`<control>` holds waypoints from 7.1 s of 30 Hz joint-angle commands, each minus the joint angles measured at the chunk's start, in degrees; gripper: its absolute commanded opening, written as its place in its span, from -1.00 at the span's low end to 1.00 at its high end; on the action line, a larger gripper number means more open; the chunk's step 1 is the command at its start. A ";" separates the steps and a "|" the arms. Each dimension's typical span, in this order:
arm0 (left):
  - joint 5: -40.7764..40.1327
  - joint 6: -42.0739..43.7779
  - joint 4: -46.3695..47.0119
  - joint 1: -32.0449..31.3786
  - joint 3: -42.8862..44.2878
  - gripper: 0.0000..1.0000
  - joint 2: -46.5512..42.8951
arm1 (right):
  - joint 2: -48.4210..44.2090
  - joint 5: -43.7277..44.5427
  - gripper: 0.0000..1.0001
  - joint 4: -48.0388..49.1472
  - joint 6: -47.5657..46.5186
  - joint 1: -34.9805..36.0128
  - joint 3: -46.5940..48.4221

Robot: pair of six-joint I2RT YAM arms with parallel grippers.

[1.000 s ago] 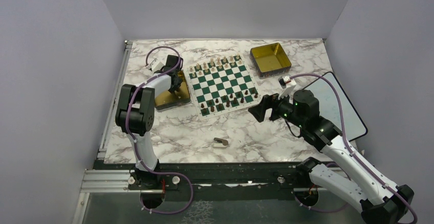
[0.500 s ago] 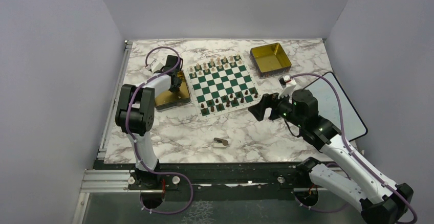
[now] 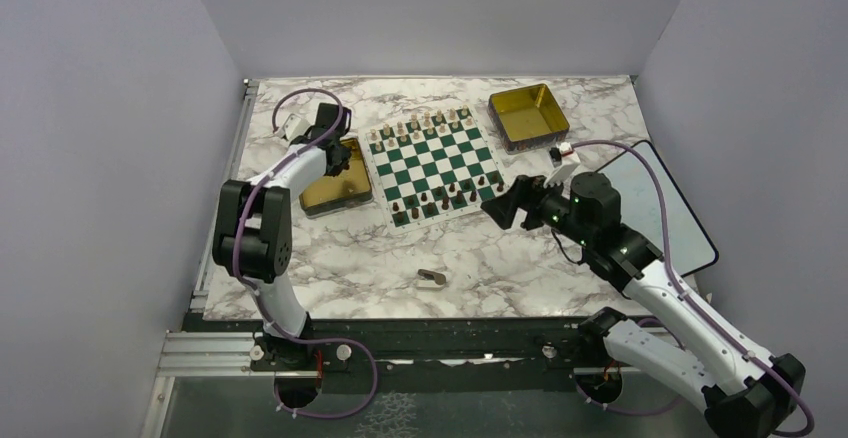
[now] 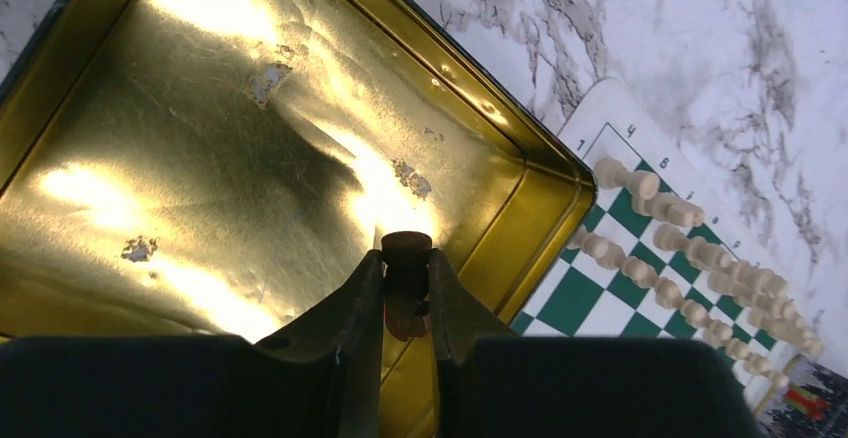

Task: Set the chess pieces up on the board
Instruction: Pick up the chess piece from the storage box, then place the chess piece on the chessboard.

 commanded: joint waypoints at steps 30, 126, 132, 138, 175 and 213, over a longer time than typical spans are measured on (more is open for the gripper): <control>28.89 -21.31 3.85 -2.17 -17.67 -0.77 -31.20 | 44.15 0.98 -0.24 38.50 -7.35 12.51 19.41; 17.67 19.29 10.68 -4.94 -21.47 0.98 -42.39 | 42.92 0.95 -0.99 -13.33 -24.38 2.26 37.11; 25.32 43.01 13.44 -5.11 -22.53 0.98 -42.15 | 46.95 -1.49 -0.99 -25.17 -27.94 -4.66 41.96; 23.77 55.81 15.79 -6.90 -26.63 0.98 -44.45 | 53.41 -1.75 -0.98 -32.04 -29.94 -6.32 46.02; 20.56 62.76 11.31 -9.16 -27.19 0.98 -49.94 | 73.65 6.09 -0.83 -38.08 -30.45 -7.00 57.22; 17.77 61.49 10.80 -9.16 -27.38 0.98 -50.48 | 71.62 5.96 -0.33 -38.70 -25.72 -6.99 64.02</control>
